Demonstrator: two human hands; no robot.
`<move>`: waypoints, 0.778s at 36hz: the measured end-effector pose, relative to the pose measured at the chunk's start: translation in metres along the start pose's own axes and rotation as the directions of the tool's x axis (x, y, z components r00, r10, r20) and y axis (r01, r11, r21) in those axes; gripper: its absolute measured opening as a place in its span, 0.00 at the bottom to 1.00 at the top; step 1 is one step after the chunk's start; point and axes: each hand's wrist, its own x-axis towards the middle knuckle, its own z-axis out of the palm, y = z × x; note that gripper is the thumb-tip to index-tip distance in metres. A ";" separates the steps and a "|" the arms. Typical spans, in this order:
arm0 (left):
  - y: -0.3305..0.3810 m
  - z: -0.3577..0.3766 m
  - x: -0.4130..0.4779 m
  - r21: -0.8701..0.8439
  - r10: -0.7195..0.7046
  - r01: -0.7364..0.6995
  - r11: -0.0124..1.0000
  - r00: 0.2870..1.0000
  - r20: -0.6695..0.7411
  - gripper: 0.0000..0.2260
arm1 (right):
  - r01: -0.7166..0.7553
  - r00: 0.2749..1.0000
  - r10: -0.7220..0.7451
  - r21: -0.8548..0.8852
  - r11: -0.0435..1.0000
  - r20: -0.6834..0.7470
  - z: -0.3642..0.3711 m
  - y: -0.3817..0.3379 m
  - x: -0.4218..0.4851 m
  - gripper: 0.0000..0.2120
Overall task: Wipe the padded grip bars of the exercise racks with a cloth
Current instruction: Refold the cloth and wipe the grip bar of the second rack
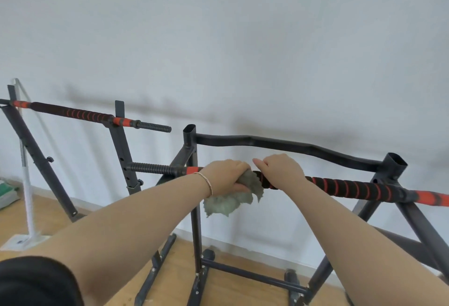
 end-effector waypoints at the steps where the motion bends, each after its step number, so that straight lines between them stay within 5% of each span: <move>1: -0.004 -0.001 0.000 -0.018 -0.006 0.006 1.000 1.000 0.016 0.21 | -0.002 1.000 0.002 -0.015 1.000 -0.011 0.001 0.001 0.000 0.29; 7: -0.026 -0.019 -0.001 -0.167 -0.085 0.089 0.982 0.996 0.026 0.20 | 0.063 0.997 -0.057 -0.149 0.987 0.047 0.001 0.004 0.001 0.28; 12: -0.039 -0.032 0.003 -0.318 -0.227 0.195 0.928 0.972 -0.067 0.17 | 0.114 0.989 -0.119 0.063 0.992 0.085 -0.003 0.006 0.004 0.30; 18: -0.044 -0.036 0.006 -0.396 -0.309 0.278 0.875 0.951 -0.015 0.15 | 0.353 0.933 -0.358 0.282 0.892 -0.036 -0.010 0.004 0.008 0.06; 23: -0.051 -0.065 -0.004 -0.531 -0.273 0.277 0.801 0.958 0.087 0.10 | 0.196 0.979 -0.198 0.521 0.830 -0.053 -0.028 0.001 0.007 0.07; 28: -0.056 -0.085 -0.019 -0.637 -0.183 0.231 0.735 0.973 0.142 0.10 | 0.047 0.991 -0.133 0.842 0.538 0.030 -0.044 -0.001 0.002 0.07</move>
